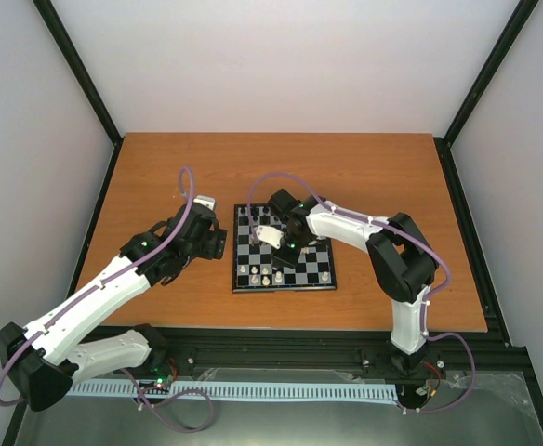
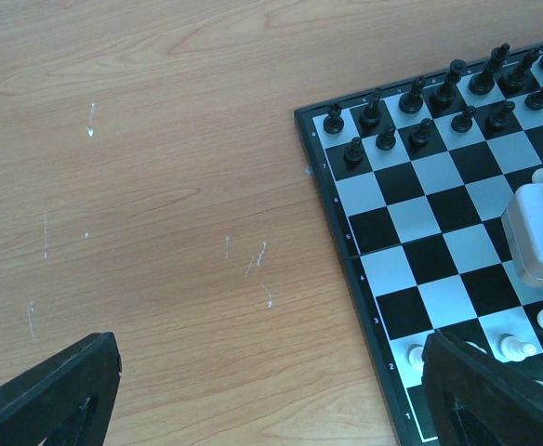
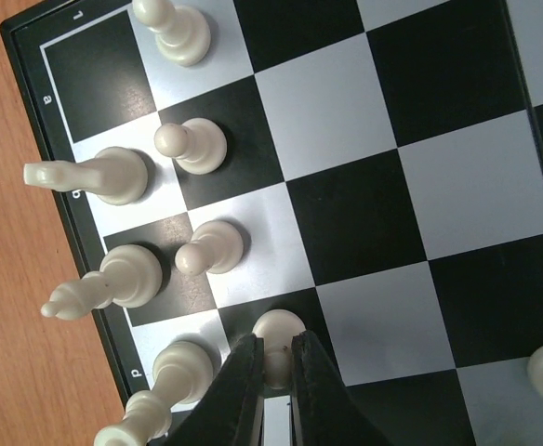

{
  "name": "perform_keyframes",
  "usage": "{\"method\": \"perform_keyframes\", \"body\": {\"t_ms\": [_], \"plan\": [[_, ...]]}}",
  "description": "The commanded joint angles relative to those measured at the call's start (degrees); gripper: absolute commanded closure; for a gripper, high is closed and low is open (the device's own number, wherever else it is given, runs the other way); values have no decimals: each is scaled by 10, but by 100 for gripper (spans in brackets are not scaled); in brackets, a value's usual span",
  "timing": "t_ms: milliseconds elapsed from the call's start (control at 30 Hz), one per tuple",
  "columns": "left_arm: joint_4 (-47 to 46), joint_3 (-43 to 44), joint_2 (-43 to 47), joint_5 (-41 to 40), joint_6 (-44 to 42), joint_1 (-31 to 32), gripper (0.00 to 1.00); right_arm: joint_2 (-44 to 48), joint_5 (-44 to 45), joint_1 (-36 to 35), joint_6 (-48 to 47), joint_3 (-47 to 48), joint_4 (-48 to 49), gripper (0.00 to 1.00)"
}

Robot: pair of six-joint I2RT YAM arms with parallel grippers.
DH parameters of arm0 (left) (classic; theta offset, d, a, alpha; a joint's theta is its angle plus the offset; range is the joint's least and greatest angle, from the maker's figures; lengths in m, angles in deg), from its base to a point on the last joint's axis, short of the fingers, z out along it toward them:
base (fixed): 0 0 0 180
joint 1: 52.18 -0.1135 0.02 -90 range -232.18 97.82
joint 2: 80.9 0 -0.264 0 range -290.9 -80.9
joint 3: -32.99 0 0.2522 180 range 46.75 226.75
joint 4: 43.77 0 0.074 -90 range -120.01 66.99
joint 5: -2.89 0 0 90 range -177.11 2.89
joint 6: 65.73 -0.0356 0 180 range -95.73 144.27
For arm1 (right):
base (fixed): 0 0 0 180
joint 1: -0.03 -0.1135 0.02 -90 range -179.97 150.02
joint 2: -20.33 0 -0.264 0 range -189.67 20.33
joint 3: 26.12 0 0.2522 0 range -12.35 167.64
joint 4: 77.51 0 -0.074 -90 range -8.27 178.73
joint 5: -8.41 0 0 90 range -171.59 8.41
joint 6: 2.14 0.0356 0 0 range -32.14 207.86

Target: Set up the chess pieces on the board

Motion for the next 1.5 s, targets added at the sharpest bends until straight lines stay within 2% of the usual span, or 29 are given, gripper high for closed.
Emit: {"method": "perform_keyframes", "body": {"t_ms": [0,300,500,700,1000,1233,1467], "plan": [[-11,2,-2,-1,-2,-5,10,8,-3,-6,-12,-6,-11,97],[-11,2,-5,5,-3,-5,10,5,3,-7,-14,-11,-14,94],[-11,1,-6,7,-3,-5,10,11,12,-6,-6,-3,-14,77],[-10,1,-8,10,-3,-5,10,50,26,12,-8,24,-26,71],[-10,2,-7,11,-4,-5,11,30,96,50,9,88,-37,71],[-9,1,-5,9,-5,-6,11,-26,108,50,19,115,-41,74],[-9,1,-6,13,-6,-5,11,-44,114,50,20,120,-38,76]]}}
